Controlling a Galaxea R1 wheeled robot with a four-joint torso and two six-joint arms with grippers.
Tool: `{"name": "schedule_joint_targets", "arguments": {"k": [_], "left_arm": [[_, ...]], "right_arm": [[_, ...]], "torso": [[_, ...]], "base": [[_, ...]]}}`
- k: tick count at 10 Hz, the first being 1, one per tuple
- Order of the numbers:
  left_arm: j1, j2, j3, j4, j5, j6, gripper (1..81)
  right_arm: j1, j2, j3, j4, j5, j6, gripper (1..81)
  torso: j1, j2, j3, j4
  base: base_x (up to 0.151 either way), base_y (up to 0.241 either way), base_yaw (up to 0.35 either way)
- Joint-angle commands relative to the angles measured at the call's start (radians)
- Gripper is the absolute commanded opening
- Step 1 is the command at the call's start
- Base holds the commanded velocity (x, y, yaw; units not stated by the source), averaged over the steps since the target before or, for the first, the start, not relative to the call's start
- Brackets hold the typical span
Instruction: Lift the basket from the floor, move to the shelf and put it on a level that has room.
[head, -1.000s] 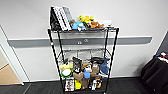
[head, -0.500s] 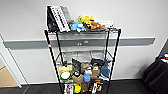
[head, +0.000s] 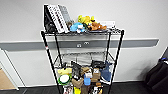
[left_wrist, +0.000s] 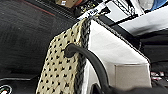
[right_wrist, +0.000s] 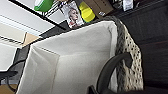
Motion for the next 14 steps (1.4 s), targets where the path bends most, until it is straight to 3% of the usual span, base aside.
{"name": "schedule_joint_targets", "arguments": {"k": [1, 4, 6, 7, 8, 11, 14], "left_arm": [[-0.110, -0.021, 0.049, -0.004, 0.037, 0.001, 1.0], [-0.108, -0.022, 0.052, -0.004, 0.037, 0.001, 1.0], [-0.110, -0.027, 0.059, -0.004, 0.037, 0.001, 1.0], [-0.108, -0.027, 0.059, -0.004, 0.037, 0.001, 1.0], [-0.110, -0.028, 0.059, -0.004, 0.037, 0.001, 1.0], [-0.110, -0.030, 0.059, -0.005, 0.037, 0.001, 1.0], [-0.108, -0.030, 0.064, -0.005, 0.037, 0.001, 1.0]], "right_arm": [[0.107, -0.014, 0.049, 0.000, -0.029, -0.003, 1.0], [0.108, -0.014, 0.057, 0.000, -0.031, -0.003, 1.0], [0.105, -0.016, 0.062, 0.000, -0.031, -0.003, 1.0], [0.105, -0.016, 0.062, 0.000, -0.029, -0.003, 1.0], [0.105, -0.016, 0.062, 0.000, -0.029, -0.003, 1.0], [0.105, -0.013, 0.062, 0.000, -0.029, -0.003, 1.0], [0.105, -0.013, 0.062, 0.000, -0.029, -0.003, 1.0]], "torso": [[0.000, 0.000, 0.000, 0.000], [0.000, 0.000, 0.000, 0.000], [0.000, 0.000, 0.100, 0.000], [0.000, 0.000, 0.117, 0.000], [0.000, 0.000, 0.045, 0.000], [-0.002, -0.001, 0.093, 0.000], [-0.002, -0.001, 0.093, 0.000]], "base": [[0.135, 0.000, 0.000], [0.135, 0.000, 0.000], [0.135, 0.000, 0.000], [0.135, 0.000, 0.000], [0.135, 0.000, 0.000], [0.129, 0.000, 0.000], [0.118, 0.000, 0.000]]}}
